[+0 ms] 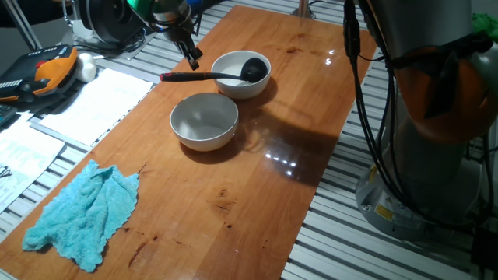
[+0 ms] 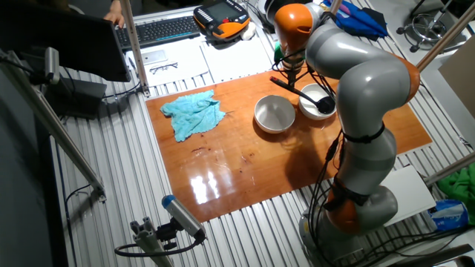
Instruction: Scoop water with a large spoon from one bowl to another
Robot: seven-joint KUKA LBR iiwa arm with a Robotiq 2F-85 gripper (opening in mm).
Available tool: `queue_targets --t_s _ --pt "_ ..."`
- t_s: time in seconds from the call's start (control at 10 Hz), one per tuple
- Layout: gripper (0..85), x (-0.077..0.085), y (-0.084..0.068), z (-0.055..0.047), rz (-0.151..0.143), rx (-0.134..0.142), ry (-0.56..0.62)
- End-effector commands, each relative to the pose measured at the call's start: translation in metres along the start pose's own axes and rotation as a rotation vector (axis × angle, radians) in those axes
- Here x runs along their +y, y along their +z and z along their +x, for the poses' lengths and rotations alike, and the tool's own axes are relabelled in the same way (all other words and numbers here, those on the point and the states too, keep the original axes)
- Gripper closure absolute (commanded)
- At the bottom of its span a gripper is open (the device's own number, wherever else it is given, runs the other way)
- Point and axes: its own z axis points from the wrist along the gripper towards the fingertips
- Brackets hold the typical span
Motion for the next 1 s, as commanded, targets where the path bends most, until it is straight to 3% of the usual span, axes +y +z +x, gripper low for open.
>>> queue_targets --t_s 0.0,0.5,0.9 --pt "85.0 0.0012 0.0033 0.0008 -0.003 0.002 -0.001" --pt "85.0 0.0036 0.008 -0.0022 -0.014 0.004 0.001" --pt "85.0 0.0037 0.0074 -0.0048 -0.011 0.023 -0.019"
